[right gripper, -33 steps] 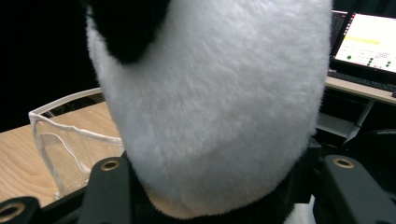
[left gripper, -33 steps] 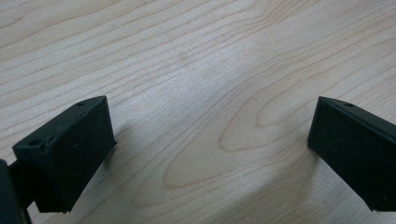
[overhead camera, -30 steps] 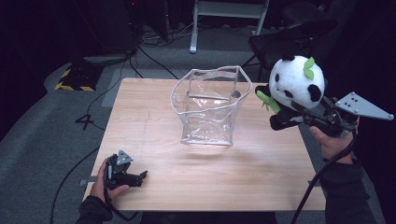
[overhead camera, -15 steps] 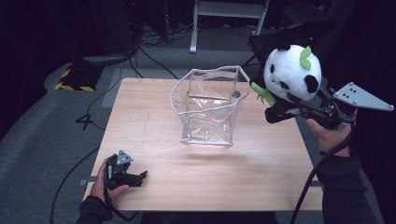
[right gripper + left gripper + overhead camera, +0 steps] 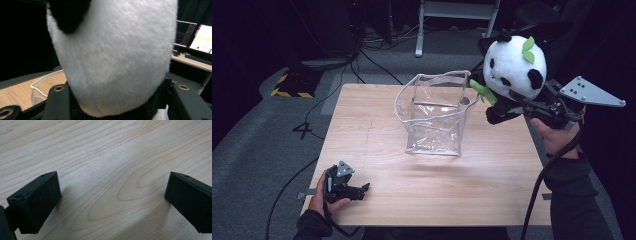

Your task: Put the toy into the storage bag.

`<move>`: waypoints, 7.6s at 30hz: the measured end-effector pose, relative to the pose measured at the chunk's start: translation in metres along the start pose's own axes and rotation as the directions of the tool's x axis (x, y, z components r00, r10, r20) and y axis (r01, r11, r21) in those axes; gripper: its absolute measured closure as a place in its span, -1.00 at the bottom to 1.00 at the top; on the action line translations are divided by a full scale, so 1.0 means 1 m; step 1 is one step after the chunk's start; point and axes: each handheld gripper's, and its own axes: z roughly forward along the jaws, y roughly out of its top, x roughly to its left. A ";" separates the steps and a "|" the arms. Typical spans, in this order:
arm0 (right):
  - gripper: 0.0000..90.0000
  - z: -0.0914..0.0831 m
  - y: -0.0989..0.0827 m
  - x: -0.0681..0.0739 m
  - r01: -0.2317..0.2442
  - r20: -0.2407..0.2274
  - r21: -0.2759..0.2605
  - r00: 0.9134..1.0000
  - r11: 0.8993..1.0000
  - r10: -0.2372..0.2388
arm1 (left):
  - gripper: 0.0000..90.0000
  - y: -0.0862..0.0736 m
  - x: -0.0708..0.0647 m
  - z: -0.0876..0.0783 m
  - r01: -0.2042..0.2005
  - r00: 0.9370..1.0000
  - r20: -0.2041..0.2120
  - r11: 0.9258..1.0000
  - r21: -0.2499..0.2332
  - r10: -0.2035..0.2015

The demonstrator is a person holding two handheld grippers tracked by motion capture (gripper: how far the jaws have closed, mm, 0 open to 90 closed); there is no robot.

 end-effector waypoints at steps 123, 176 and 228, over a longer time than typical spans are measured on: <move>-0.51 0.190 -0.072 0.066 0.010 -0.105 0.483 0.993 0.875 0.047 | -0.99 0.000 0.001 -0.001 -0.004 1.000 0.006 1.000 0.008 0.004; -0.48 0.193 -0.085 0.064 -0.006 -0.078 0.604 0.995 0.797 0.066 | -0.99 0.000 0.000 0.000 -0.003 1.000 0.001 1.000 0.002 0.003; -0.49 0.141 -0.067 0.067 0.124 -0.164 0.511 0.985 0.851 -0.046 | -0.99 0.000 0.000 0.000 -0.003 1.000 0.001 1.000 0.002 0.003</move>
